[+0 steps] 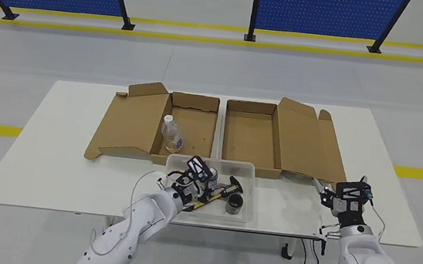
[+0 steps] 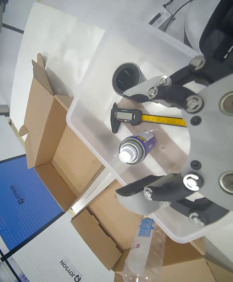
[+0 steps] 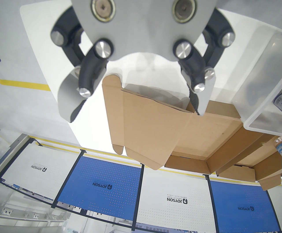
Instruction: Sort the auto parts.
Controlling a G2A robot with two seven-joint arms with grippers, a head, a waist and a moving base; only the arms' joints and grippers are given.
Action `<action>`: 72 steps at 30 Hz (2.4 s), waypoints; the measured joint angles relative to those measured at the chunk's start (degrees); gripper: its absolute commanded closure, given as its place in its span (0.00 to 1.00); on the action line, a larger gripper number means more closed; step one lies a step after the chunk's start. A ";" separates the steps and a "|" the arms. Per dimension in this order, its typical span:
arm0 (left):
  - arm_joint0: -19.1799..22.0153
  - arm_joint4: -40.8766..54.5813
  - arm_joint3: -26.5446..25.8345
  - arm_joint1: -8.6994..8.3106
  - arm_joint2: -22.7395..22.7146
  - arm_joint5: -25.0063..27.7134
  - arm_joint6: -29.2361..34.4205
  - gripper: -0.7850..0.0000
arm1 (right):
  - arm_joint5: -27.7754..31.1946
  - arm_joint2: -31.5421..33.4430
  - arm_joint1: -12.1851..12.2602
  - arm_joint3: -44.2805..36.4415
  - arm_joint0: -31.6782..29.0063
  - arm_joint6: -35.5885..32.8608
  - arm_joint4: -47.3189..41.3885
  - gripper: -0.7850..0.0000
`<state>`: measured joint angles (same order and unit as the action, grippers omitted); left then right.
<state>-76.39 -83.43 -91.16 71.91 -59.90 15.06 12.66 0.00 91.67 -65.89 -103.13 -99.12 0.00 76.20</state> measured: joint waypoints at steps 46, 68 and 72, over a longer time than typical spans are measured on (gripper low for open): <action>7.93 -1.12 15.76 2.79 4.82 -3.20 -3.55 0.89 | 0.00 0.00 0.00 0.00 0.00 0.00 0.00 0.00; 2.38 -1.19 6.28 1.09 -0.23 3.70 -6.16 1.00 | 0.00 0.00 0.00 0.00 0.00 0.00 0.00 0.00; -0.16 -0.40 1.78 0.31 -2.97 5.40 -5.46 1.00 | 0.00 0.00 0.00 0.00 0.00 0.00 0.00 0.00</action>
<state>-76.55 -83.83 -89.38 72.22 -62.87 20.45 7.20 0.00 91.67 -65.89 -103.13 -99.12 0.00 76.20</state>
